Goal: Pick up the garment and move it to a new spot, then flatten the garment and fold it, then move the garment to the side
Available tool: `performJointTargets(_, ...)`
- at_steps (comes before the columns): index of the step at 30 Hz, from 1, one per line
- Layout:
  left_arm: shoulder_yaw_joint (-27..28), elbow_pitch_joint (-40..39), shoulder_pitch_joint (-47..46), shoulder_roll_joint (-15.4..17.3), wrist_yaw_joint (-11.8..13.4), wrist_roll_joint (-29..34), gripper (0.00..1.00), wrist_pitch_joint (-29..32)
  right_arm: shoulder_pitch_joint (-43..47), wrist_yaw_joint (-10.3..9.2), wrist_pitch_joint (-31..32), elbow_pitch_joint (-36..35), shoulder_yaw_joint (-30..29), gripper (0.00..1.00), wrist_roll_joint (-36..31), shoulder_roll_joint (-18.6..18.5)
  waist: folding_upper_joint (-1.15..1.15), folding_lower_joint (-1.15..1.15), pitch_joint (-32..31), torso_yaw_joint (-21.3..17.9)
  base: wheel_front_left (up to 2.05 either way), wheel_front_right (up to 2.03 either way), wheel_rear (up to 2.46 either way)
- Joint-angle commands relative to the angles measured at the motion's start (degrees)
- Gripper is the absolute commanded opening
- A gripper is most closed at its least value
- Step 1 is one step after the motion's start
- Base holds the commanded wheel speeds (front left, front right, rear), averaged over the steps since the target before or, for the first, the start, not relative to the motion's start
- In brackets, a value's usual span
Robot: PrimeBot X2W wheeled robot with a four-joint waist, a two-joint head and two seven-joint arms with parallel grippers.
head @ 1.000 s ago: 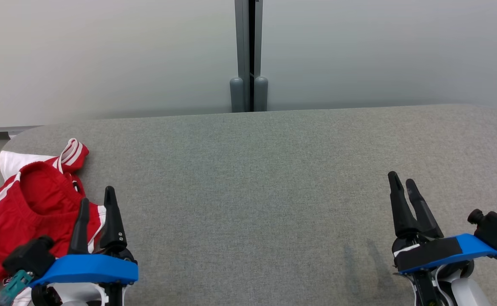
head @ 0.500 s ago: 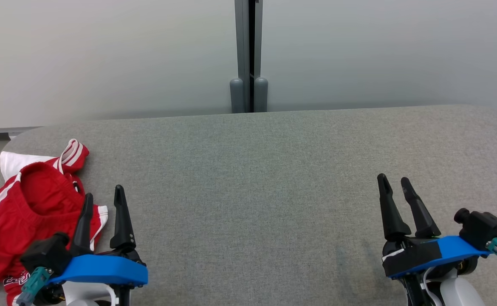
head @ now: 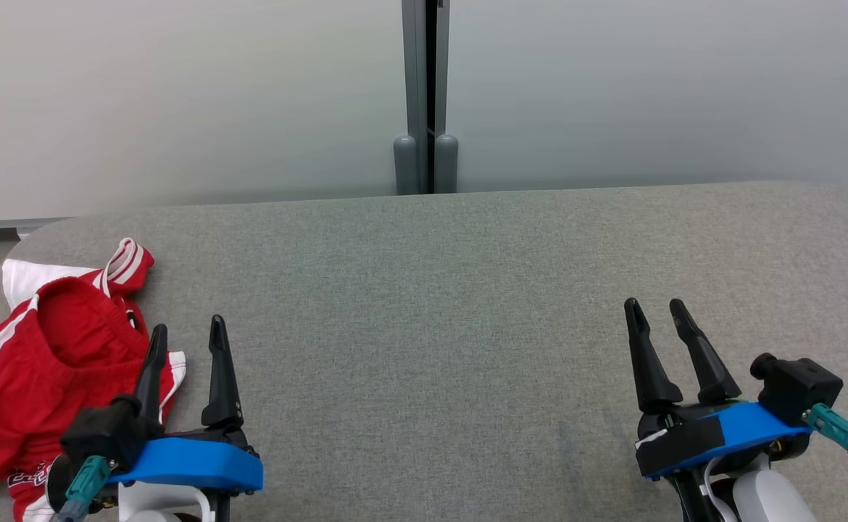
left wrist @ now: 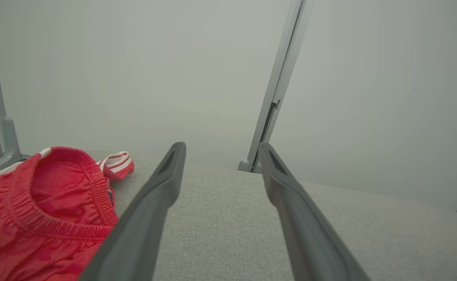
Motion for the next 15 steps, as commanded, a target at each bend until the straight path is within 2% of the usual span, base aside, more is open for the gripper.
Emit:
performJointTargets(1,-0.35,-0.26,-1.08,0.41,0.29,1.62,1.00,-0.68,-1.14,0.11,-0.73,-0.12,0.26,1.00,-1.56,-0.32,0.00,0.00,-0.03,0.04,0.00,0.00,0.00)
performJointTargets(15,-0.97,-0.56,-1.06,0.64,0.19,7.69,1.00,-2.26,-1.64,0.13,-2.21,0.70,-0.90,1.00,-7.62,0.16,0.00,0.00,-0.15,0.00,0.00,0.00,0.00)
